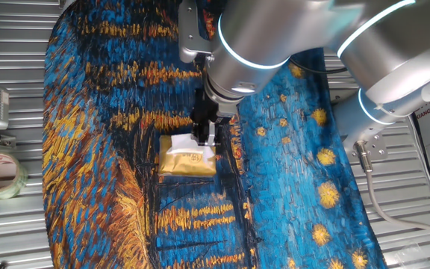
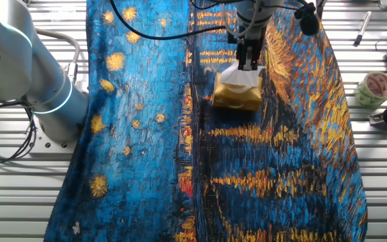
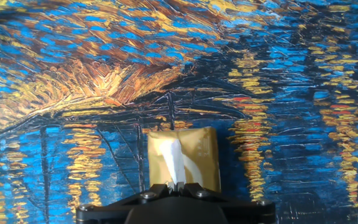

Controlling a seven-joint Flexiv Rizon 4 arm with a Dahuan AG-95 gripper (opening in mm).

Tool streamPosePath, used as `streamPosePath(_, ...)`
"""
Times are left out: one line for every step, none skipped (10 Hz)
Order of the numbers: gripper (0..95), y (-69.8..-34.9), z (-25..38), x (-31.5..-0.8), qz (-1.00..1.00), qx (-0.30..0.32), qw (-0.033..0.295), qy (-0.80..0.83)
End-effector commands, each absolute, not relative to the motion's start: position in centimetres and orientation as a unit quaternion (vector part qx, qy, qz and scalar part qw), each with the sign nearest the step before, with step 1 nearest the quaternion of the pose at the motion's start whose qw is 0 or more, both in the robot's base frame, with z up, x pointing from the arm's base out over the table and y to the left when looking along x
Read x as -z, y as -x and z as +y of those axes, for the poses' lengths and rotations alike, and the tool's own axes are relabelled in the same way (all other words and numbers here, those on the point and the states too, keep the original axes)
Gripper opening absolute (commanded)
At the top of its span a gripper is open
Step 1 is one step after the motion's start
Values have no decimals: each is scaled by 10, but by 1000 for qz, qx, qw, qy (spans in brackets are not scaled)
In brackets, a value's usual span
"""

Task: Pull out a napkin

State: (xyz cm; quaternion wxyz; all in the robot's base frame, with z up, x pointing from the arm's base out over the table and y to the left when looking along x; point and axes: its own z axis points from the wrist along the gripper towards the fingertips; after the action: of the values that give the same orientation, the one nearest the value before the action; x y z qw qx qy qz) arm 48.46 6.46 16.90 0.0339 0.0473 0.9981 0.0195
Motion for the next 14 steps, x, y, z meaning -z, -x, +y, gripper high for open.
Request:
streamPosePath(0, -485, 65, -169, 998, -20, 31, -47)
streamPosePath(0, -485, 65, -169, 998, -20, 31, -47)
streamPosePath(0, -485, 65, -169, 998, -20, 31, -46)
streamPosePath(0, -485, 65, -169, 998, -20, 29, -46)
streamPosePath(0, -485, 65, -168, 998, -20, 29, -46)
streamPosePath(0, -486, 65, -166, 998, -20, 29, -47)
streamPosePath(0, -487, 66, -163, 998, -20, 31, -48)
streamPosePath(0, -487, 66, -163, 998, -20, 31, -48)
streamPosePath(0, -487, 66, -165, 998, -20, 30, -48)
streamPosePath(0, -485, 66, -170, 998, -21, 28, -46)
streamPosePath(0, -485, 65, -171, 998, -23, 27, -45)
streamPosePath(0, -485, 65, -171, 998, -23, 25, -45)
streamPosePath(0, -485, 65, -171, 998, -23, 25, -46)
streamPosePath(0, -485, 65, -171, 998, -23, 25, -46)
